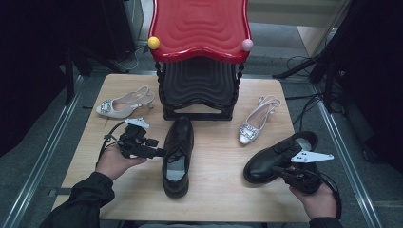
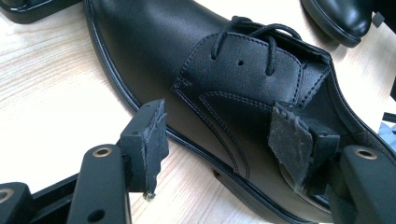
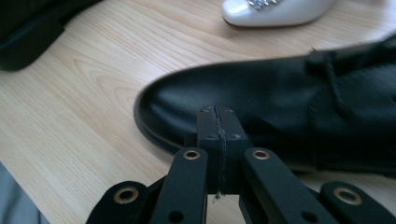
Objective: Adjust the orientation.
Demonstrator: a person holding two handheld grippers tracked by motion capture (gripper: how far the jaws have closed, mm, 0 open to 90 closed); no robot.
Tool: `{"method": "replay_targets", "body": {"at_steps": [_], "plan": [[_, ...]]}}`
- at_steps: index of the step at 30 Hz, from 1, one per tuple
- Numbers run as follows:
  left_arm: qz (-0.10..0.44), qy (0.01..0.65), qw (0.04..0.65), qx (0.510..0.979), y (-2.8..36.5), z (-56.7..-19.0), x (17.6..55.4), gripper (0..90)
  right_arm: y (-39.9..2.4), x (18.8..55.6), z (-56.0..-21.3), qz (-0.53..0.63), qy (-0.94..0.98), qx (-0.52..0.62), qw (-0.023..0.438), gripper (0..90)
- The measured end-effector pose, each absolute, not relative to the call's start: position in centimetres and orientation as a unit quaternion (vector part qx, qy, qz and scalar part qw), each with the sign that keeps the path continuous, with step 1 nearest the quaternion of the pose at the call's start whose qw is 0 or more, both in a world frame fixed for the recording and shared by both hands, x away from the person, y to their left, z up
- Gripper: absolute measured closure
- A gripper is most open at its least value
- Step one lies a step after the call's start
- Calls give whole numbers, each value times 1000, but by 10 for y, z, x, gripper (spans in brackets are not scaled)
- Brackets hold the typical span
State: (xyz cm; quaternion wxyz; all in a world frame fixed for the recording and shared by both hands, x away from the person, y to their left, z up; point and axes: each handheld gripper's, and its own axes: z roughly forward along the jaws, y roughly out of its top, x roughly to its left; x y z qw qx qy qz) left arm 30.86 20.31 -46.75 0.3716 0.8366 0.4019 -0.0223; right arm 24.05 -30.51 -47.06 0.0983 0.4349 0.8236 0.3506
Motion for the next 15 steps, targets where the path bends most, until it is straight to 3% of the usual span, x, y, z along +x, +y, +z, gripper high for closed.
{"method": "replay_targets", "body": {"at_steps": [15], "plan": [[-20, 403, 369, 837, 203, -468, 306, 373, -298, 250, -486, 308, 851, 417, 78, 900]]}}
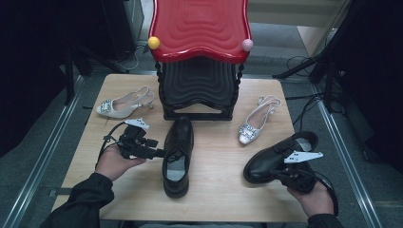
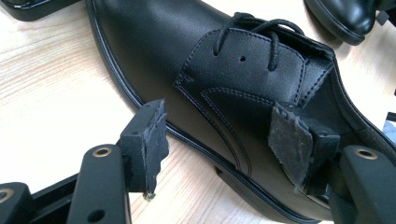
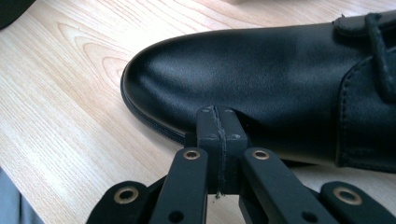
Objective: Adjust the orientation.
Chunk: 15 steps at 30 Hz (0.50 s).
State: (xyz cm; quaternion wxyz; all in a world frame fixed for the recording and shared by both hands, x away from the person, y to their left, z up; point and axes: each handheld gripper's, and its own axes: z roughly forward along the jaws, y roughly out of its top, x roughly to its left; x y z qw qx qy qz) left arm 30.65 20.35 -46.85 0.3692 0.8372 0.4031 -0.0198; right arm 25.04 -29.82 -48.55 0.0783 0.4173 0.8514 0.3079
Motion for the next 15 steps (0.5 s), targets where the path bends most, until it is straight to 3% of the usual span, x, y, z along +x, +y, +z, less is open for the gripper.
{"method": "replay_targets", "body": {"at_steps": [15], "plan": [[-16, 410, 365, 836, 208, -471, 299, 373, -286, 273, -487, 317, 850, 415, 71, 900]]}}
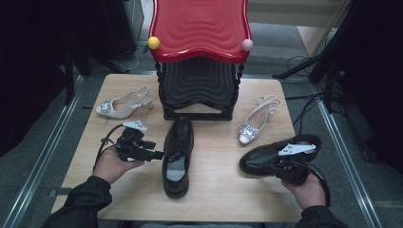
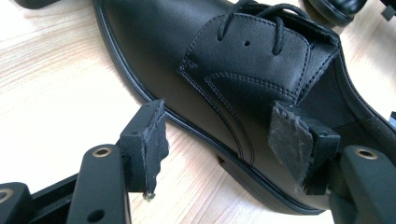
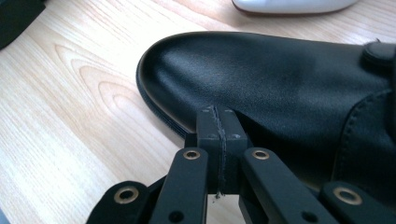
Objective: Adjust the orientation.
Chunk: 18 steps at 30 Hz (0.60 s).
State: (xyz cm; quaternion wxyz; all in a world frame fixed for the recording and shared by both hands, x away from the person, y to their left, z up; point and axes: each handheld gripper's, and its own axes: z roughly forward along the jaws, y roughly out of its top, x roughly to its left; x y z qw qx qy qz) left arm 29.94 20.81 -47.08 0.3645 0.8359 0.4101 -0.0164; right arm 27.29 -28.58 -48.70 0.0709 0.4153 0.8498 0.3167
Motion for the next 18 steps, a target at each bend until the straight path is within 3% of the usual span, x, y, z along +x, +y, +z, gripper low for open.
{"method": "replay_targets", "body": {"at_steps": [15, 18], "plan": [[-12, 418, 359, 834, 214, -472, 293, 372, -273, 298, -488, 329, 844, 421, 56, 900], [-11, 420, 360, 833, 215, -473, 293, 372, -275, 297, -483, 337, 837, 425, 70, 900]]}}
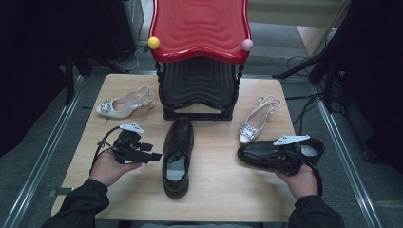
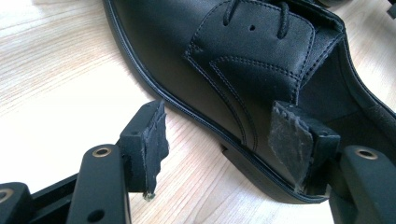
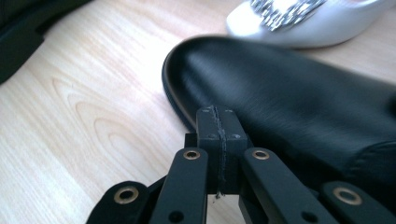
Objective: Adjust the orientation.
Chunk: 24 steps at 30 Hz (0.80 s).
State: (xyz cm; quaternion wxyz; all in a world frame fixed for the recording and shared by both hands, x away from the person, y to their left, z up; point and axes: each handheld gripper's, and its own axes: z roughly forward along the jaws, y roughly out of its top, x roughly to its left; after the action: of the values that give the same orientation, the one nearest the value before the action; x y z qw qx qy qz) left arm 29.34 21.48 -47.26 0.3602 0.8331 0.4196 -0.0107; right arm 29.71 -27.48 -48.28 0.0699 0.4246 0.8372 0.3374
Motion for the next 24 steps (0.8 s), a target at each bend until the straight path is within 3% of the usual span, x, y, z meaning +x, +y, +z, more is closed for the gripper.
{"method": "replay_targets", "body": {"at_steps": [13, 24], "plan": [[-13, 410, 361, 837, 209, -472, 296, 372, -303, 304, -452, 378, 766, 497, 156, 900], [-17, 405, 364, 839, 204, -471, 304, 372, -347, 288, -443, 373, 716, 556, 197, 900]]}}
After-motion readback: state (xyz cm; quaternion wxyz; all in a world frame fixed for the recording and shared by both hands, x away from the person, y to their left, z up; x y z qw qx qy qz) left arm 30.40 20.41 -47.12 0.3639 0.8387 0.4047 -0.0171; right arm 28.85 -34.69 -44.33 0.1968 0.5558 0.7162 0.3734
